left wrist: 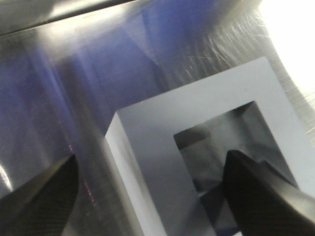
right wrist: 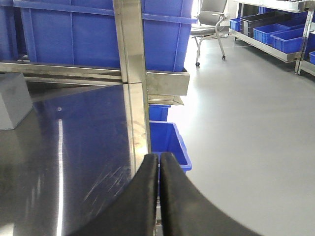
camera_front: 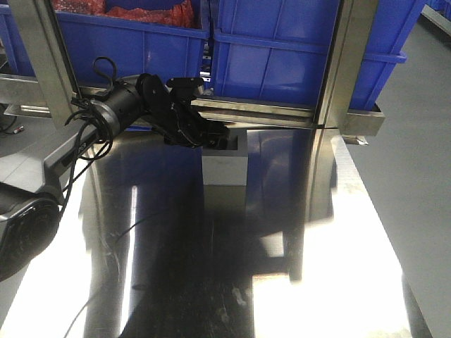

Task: Sort gray base to blue bin
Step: 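Move the left gripper over the gray square block and lower it, then close the left gripper on the gray block's rim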

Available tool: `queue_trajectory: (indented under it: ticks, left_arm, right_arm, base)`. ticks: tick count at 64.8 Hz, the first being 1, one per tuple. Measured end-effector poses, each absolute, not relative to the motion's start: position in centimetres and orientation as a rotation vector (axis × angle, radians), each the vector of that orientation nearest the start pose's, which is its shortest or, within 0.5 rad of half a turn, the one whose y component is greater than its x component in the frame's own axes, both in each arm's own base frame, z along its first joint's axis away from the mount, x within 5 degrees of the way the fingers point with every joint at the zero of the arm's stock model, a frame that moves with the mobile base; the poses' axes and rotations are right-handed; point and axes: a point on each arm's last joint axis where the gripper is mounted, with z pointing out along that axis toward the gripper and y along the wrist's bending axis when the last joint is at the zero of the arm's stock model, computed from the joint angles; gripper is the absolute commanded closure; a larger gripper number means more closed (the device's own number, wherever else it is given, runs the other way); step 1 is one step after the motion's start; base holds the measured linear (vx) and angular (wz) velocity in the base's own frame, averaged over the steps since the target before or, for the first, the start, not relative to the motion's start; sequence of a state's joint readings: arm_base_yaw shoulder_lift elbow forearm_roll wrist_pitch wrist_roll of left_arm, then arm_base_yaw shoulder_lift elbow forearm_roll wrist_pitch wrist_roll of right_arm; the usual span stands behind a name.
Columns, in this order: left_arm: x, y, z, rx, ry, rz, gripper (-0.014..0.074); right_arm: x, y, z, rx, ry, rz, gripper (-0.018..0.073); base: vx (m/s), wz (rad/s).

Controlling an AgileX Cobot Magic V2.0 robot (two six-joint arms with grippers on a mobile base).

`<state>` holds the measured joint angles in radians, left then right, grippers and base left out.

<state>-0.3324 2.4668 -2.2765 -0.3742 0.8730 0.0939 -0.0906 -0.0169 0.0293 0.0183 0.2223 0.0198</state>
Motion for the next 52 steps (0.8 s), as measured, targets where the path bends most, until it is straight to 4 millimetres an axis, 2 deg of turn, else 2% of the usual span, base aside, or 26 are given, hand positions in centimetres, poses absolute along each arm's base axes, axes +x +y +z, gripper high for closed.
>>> queue_trajectory:
  ticks: [21,27,38,52]
  left_arm:
    - [50.86,-20.42,19.55,0.337,2.525,-0.579,0.0421]
    - [50.88,-20.42,19.66,0.333,2.521,-0.580,0.0493]
    - [50.89,-20.35,19.80,0.340,2.517,-0.567,0.0567]
    - [50.88,-20.31,20.06,0.342,2.510,-0.562,0.0576]
  right_arm:
    - [5.52,-0.46,18.40,0.107,1.715,-0.036,0.0564]
    - [5.52,-0.46,18.40,0.107,1.715,-0.036,0.0564]
    - [5.52,-0.46,18.40,0.107,1.715,-0.036,0.0564]
    - [5.52,-0.46,18.40,0.107,1.715,-0.036,0.0564]
  base:
    - [0.00,0.00]
    - [0.00,0.00]
    - [0.00,0.00]
    - [0.00,0.00]
